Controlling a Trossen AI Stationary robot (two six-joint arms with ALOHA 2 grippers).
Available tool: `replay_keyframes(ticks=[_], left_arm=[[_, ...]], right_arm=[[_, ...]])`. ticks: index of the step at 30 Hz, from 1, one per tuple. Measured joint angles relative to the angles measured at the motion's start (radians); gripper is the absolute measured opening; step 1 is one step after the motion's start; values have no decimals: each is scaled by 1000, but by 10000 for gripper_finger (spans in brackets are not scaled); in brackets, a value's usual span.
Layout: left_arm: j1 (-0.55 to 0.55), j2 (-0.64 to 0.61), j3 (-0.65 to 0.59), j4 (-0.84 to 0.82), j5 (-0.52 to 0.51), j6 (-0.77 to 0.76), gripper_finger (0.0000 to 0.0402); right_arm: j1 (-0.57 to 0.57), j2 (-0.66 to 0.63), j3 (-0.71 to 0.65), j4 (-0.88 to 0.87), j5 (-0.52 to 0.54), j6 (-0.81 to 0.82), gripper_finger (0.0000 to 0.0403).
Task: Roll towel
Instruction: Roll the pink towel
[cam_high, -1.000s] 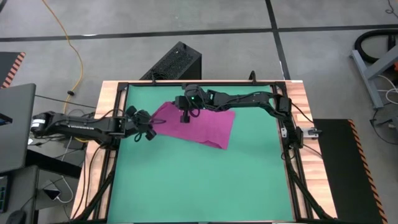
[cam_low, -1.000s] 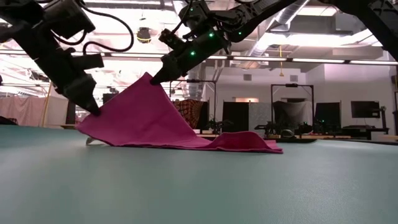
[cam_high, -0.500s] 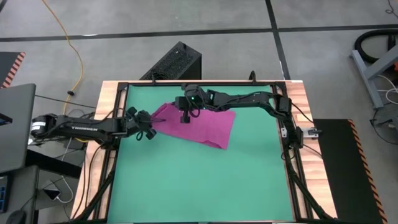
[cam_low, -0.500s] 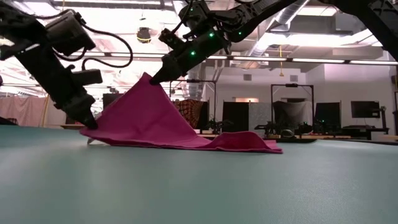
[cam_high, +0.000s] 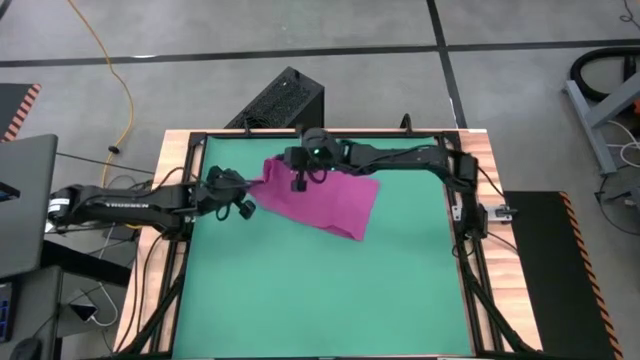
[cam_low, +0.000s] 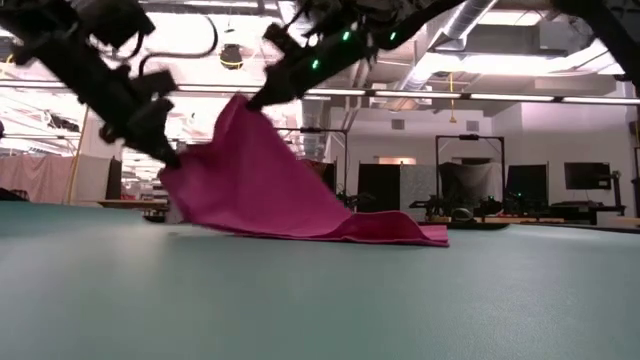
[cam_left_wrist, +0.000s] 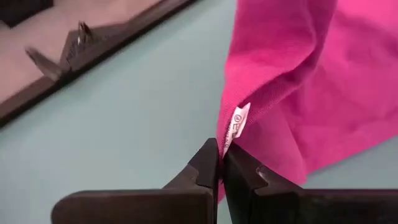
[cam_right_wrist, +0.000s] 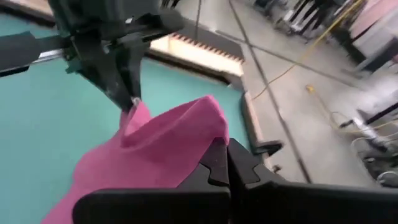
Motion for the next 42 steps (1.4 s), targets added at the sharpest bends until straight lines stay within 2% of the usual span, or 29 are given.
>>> replay_keyframes(ticks=[5, 9, 14, 22, 28, 31, 34, 42], left_arm=[[-23, -19, 146, -153, -21, 7, 0], [-21, -17, 279, -208, -28, 98, 0], [-19, 4, 452, -249, -102, 244, 0], [-15, 88, 728, -247, -214, 518, 0], [44, 184, 900, -249, -216, 692, 0], [70, 242, 983, -276, -224, 756, 0], [84, 299, 1073, -384, -227, 748, 0], [58, 392, 1237, -738, -225, 613, 0]], right_arm=[[-19, -104, 2, -13, 18, -1, 1], [-35, -170, 2, -27, 18, 11, 1], [-41, -224, 2, -42, 18, 32, 1], [-35, -289, 2, 4, 18, 27, 1], [-42, -307, 2, 55, 26, 14, 1], [-37, -307, 6, 57, 84, -29, 1], [-25, -314, 13, 36, 186, -61, 1], [52, -379, 14, -94, 283, -106, 1]])
